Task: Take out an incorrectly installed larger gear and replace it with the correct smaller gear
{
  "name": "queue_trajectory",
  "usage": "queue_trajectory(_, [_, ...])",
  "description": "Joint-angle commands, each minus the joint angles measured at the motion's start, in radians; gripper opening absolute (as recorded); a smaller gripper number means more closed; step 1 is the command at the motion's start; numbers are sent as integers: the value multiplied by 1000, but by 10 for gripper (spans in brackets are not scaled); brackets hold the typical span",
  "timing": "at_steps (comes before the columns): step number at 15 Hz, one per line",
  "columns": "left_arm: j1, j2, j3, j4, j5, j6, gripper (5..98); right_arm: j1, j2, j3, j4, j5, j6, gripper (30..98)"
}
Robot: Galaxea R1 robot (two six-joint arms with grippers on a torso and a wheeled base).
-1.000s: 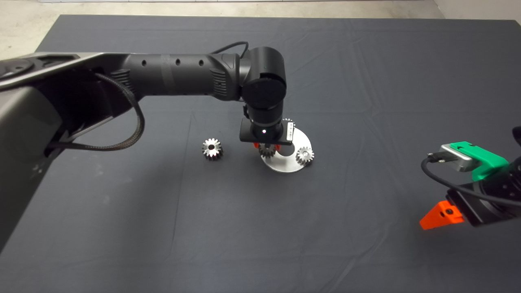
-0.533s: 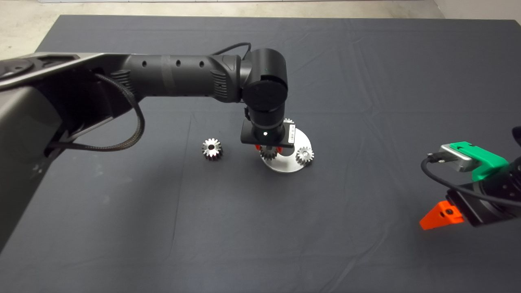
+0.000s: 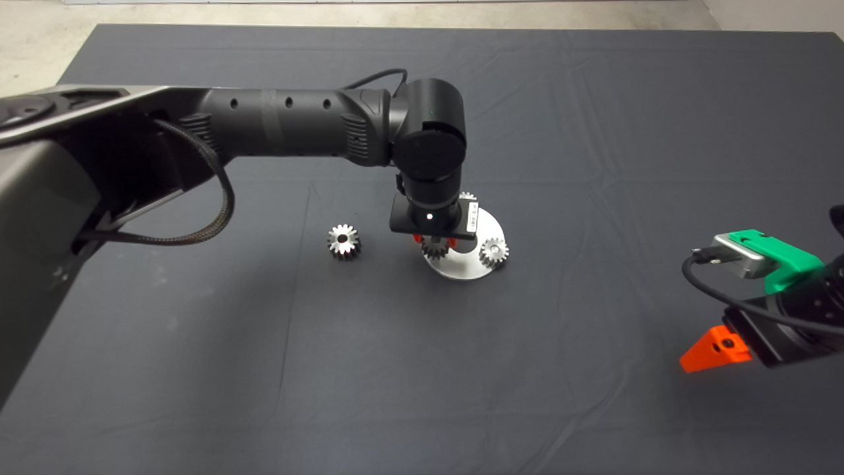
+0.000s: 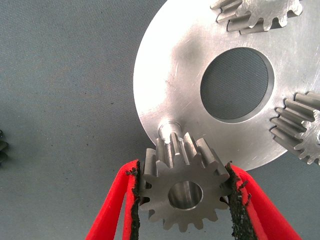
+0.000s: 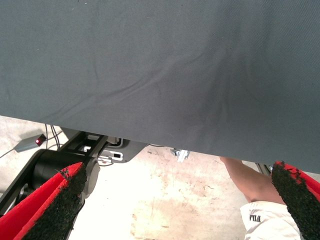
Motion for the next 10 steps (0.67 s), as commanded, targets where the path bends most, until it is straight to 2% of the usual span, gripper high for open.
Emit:
queue_trajectory(1, [-20, 4, 2, -8, 3, 3, 352, 18, 3, 7, 39, -111, -4, 977])
queue_trajectory(10, [-20, 7, -11, -5, 4, 9, 352, 19, 3, 7, 39, -112, -4, 977])
